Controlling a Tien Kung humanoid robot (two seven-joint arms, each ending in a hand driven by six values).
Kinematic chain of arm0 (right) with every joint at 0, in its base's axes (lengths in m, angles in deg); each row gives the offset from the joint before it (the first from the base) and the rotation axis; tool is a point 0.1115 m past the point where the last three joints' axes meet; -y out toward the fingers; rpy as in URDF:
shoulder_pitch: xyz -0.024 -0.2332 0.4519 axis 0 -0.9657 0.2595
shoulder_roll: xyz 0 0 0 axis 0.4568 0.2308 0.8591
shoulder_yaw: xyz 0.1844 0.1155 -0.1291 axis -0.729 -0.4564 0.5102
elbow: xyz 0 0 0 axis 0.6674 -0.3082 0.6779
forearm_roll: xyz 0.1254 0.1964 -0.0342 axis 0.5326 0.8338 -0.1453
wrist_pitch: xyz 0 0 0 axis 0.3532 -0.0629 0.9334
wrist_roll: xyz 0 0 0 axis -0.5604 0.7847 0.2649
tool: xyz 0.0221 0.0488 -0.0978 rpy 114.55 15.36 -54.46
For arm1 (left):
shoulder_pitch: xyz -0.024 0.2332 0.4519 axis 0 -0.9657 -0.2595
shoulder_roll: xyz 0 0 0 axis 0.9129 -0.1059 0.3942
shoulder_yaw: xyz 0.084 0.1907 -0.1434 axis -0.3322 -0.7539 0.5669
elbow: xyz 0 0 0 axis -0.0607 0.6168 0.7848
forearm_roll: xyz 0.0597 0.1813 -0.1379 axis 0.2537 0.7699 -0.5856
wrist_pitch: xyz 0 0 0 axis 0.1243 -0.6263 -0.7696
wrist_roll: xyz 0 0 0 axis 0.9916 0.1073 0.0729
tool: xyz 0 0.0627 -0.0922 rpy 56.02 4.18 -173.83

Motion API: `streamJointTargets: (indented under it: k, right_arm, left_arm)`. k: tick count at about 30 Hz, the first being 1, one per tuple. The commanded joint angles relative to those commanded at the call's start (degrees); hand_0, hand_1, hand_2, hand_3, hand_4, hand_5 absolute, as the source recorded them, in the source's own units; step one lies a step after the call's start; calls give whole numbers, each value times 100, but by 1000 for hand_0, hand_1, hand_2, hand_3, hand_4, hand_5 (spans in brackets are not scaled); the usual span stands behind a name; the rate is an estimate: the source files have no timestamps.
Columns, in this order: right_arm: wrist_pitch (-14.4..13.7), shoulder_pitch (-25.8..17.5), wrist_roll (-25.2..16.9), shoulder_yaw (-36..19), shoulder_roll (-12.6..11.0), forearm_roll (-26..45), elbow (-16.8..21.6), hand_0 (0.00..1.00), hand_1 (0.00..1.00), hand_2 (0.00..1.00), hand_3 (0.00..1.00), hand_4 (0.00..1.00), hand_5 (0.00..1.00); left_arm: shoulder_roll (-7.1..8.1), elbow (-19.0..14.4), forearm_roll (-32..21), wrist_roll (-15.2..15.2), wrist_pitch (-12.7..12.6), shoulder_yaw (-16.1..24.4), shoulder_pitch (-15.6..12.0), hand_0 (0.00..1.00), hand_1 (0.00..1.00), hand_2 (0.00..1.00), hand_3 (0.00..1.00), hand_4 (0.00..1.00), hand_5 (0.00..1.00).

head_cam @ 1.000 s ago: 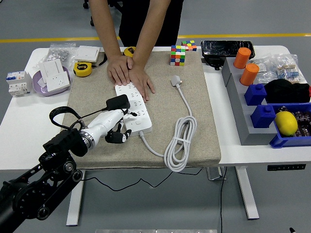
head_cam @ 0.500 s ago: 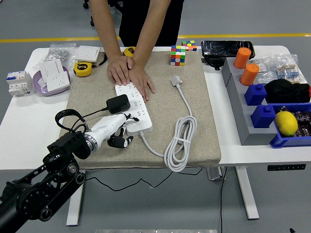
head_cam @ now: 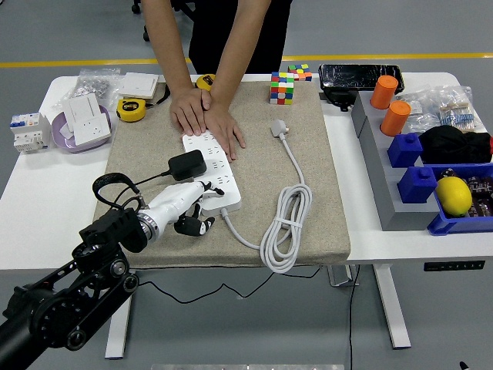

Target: Pick up the plug,place it near the board,insert it into the board,press the button

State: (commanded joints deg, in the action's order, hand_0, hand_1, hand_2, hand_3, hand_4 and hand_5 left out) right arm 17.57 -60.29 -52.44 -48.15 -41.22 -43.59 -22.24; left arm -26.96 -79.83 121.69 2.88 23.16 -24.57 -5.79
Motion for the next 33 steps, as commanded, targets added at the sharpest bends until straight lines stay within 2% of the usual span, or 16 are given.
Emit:
streamJointTargets:
  k: [21, 33]
  right_arm:
    - [1, -8, 1, -13, -4, -3, 0, 972, 897, 833, 844, 998, 998]
    - [6, -13, 0, 6, -6, -6, 0, 973, 897, 833, 844, 998, 998]
  left_arm:
    - [34, 36, -9, -13, 66, -23, -3, 152, 10, 143, 788, 609, 2]
    - [43, 167, 92, -45, 126, -26, -5, 153, 10, 143, 783, 608, 2]
